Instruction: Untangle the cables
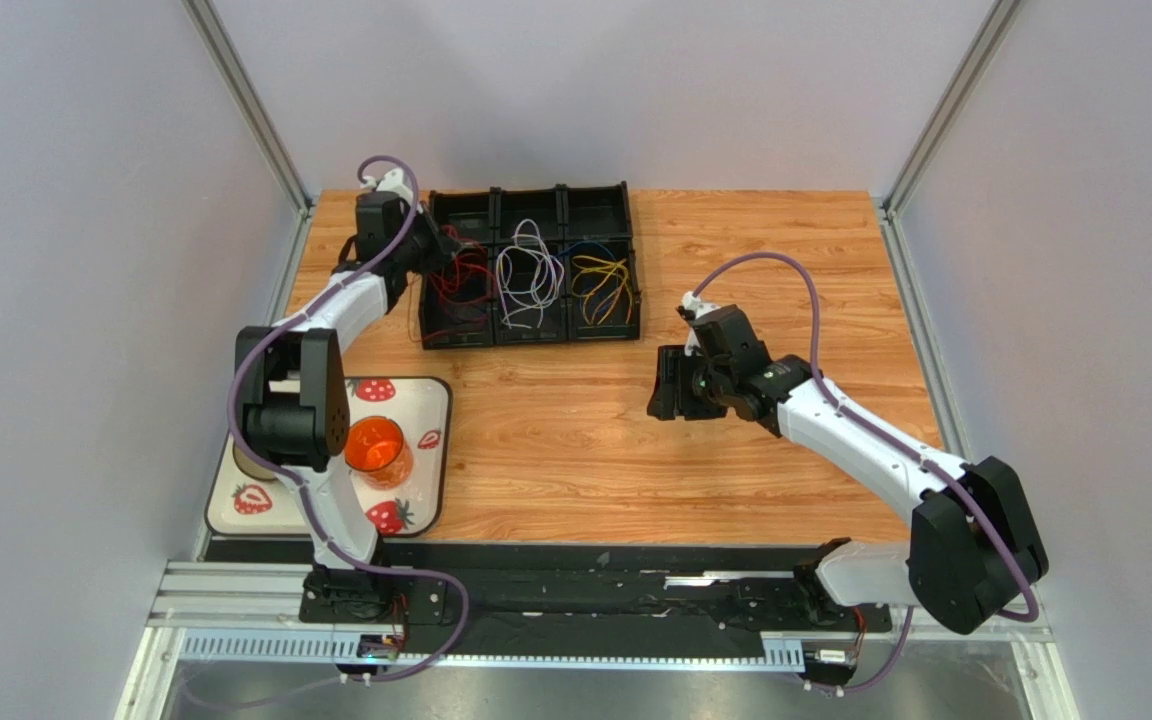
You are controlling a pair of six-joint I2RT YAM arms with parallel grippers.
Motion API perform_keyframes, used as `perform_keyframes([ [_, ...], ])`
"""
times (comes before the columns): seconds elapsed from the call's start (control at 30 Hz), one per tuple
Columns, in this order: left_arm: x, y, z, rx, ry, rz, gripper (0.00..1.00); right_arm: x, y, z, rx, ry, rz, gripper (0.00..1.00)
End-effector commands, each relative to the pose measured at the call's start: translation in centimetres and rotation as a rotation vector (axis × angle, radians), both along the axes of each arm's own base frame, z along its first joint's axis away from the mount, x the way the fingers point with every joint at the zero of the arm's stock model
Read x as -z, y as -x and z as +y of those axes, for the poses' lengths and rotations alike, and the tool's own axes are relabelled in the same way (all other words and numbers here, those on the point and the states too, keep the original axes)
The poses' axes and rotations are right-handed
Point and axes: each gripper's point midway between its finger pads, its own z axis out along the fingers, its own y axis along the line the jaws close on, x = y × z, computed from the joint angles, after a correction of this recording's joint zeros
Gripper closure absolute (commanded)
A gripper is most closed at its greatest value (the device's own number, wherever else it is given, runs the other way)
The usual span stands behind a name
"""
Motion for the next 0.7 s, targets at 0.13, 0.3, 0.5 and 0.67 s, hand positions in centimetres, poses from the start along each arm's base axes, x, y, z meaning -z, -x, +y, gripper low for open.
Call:
perform_keyframes([
  [0.13, -0.6, -0.3, 0.2, 0.016, -0.015, -0.012, 0.69, -2.3, -1.1, 0.9, -0.012, -0.04, -0.059, 0.46],
  [0.3, -3.4, 0.4, 0.4, 0.0, -0.013, -0.05, 0.61, -2.9, -0.8, 1.2, -0.015, -0.049, -0.063, 0.46],
  [0.5, -6.7, 1.3, 0.8, -0.022, -0.019, -0.093, 0.5, -3.7, -0.4, 1.5, -0.021, -0.055, -0.073, 0.46],
  [0.67, -10.2, 3.0, 0.5, -0.015, -0.033, -0.148, 0.39, -4.4, -0.1, 1.5, -0.021, -0.054, -0.09, 0.46],
])
